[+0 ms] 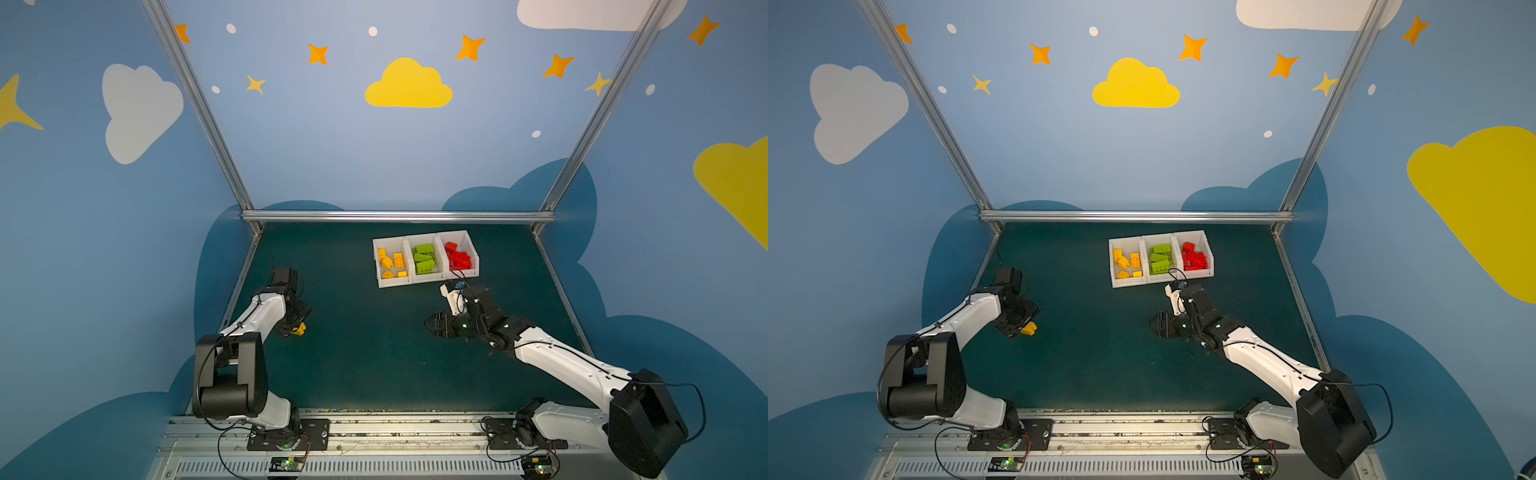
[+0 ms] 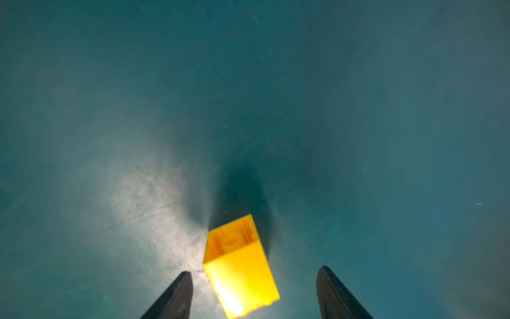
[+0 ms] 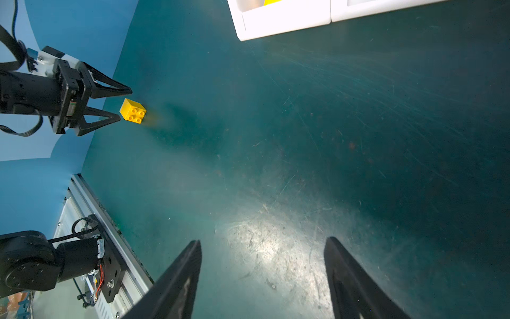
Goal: Sort the legos into containers by color
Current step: Pick up the lego from the middle-left of the table, then place the lego in the container.
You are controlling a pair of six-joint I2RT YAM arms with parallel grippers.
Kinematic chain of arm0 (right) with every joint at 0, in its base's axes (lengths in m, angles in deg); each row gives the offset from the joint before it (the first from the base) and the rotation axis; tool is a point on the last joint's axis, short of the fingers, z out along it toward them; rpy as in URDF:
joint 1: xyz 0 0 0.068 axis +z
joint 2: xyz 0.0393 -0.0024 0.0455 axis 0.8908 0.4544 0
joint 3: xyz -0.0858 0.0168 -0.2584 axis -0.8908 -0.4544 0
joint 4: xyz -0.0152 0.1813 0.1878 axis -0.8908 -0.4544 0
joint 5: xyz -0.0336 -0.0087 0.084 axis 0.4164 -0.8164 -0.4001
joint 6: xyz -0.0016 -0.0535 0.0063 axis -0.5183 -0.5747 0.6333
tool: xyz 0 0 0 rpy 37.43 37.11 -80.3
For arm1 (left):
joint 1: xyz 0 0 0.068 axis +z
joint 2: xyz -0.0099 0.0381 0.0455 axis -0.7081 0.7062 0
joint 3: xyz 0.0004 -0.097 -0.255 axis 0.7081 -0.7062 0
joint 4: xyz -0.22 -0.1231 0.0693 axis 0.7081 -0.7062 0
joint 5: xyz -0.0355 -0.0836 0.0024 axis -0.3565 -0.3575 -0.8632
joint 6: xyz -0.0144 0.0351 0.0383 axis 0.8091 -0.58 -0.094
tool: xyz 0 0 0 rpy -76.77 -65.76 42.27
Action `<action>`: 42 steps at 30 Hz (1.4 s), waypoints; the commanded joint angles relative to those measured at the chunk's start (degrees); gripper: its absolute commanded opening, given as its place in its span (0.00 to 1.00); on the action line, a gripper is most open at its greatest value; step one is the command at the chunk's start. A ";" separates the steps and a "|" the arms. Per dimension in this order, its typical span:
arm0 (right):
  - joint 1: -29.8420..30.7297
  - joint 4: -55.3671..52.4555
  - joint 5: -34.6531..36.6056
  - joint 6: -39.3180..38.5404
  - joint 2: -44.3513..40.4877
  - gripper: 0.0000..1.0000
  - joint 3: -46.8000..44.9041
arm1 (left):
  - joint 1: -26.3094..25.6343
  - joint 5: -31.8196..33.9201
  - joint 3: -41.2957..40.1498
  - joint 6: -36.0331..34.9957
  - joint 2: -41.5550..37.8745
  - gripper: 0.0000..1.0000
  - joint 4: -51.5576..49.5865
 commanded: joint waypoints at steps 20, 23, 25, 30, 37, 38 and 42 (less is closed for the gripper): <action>-0.23 -1.27 0.44 -0.26 -0.85 0.70 -0.37 | -3.12 -3.84 10.89 -4.38 2.51 0.32 -2.55; -0.31 -1.90 0.45 -0.29 -0.85 0.70 -0.28 | -5.94 -4.60 16.12 -5.27 3.26 0.33 -3.49; -0.32 -2.29 0.53 -0.27 -0.97 0.70 -0.13 | -8.48 -5.37 20.65 -5.65 4.77 0.33 -3.89; -0.41 -4.09 1.22 -0.41 -1.91 0.70 0.16 | -15.62 -5.97 34.40 -6.78 12.14 0.34 -6.75; -0.50 -7.06 1.91 0.07 -3.74 0.70 -0.11 | -21.99 -9.83 51.84 -7.93 25.78 0.34 -7.20; -0.49 -7.55 1.98 0.13 -4.17 0.70 -0.19 | -22.42 -10.64 53.93 -8.21 27.71 0.34 -7.05; -0.50 -10.23 3.21 0.10 -6.43 0.70 -0.62 | -23.50 -14.07 63.13 -7.49 36.21 0.34 -6.01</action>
